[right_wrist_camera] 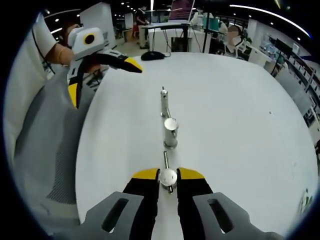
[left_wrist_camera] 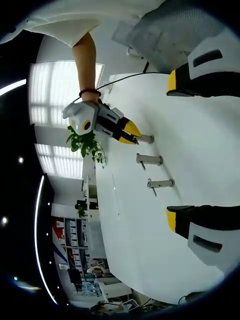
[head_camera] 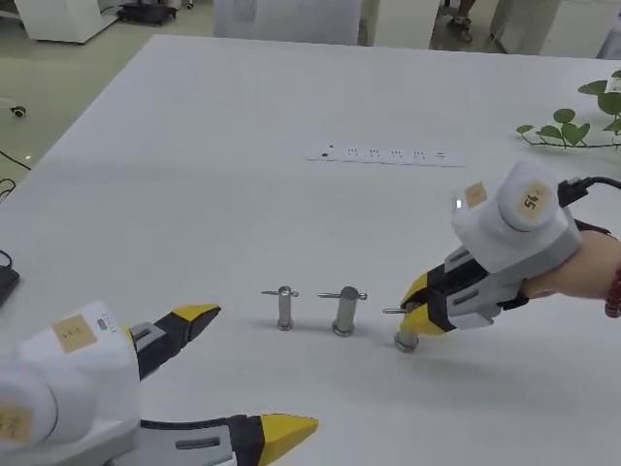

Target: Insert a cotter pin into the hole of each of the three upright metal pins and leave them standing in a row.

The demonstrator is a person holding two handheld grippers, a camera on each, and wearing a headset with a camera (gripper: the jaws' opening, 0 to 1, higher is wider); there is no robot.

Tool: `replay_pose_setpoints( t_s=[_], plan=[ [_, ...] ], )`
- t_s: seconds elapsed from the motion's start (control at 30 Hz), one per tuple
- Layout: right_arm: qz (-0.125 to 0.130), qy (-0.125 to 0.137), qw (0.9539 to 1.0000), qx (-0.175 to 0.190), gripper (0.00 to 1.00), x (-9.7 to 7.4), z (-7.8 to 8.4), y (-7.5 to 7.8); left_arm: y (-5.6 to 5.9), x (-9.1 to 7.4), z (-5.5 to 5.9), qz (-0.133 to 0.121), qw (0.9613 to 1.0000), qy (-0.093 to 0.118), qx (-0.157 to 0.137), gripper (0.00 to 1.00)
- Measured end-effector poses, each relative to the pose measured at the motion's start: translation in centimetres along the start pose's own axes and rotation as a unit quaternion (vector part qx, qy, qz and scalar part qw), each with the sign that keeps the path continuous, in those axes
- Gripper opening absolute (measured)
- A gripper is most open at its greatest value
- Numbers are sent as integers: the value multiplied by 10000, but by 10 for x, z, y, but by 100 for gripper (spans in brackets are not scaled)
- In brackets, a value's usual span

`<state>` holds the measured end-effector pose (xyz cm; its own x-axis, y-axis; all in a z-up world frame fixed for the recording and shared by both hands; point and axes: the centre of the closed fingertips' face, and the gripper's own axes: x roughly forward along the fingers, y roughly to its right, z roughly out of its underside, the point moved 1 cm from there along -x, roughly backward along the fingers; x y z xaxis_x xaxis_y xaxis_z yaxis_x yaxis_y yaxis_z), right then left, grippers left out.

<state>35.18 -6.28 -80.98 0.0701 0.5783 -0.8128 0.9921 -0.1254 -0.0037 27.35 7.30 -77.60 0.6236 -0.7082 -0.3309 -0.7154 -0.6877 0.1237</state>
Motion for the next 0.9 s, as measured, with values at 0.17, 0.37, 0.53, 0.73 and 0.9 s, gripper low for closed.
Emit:
replay_pose_setpoints(
  t_s=[0.17,0.37,0.53,0.73,0.9],
  plan=[
    [-22,51,10000,-15,14,0,-3,6,0,1,-1,2,10000,-11,13,91],
    [-42,35,10000,-10,14,2,-3,10,1,3,-3,-2,10000,0,29,91],
    [-97,85,9999,24,14,2,-3,11,0,3,-3,-14,10000,-15,38,91],
    [-215,171,9996,-38,14,1,-2,15,-2,3,-1,-20,9999,-99,71,90],
    [-314,232,9992,-42,14,2,-3,15,-2,3,0,-5,9999,-110,65,90]
  ],
)
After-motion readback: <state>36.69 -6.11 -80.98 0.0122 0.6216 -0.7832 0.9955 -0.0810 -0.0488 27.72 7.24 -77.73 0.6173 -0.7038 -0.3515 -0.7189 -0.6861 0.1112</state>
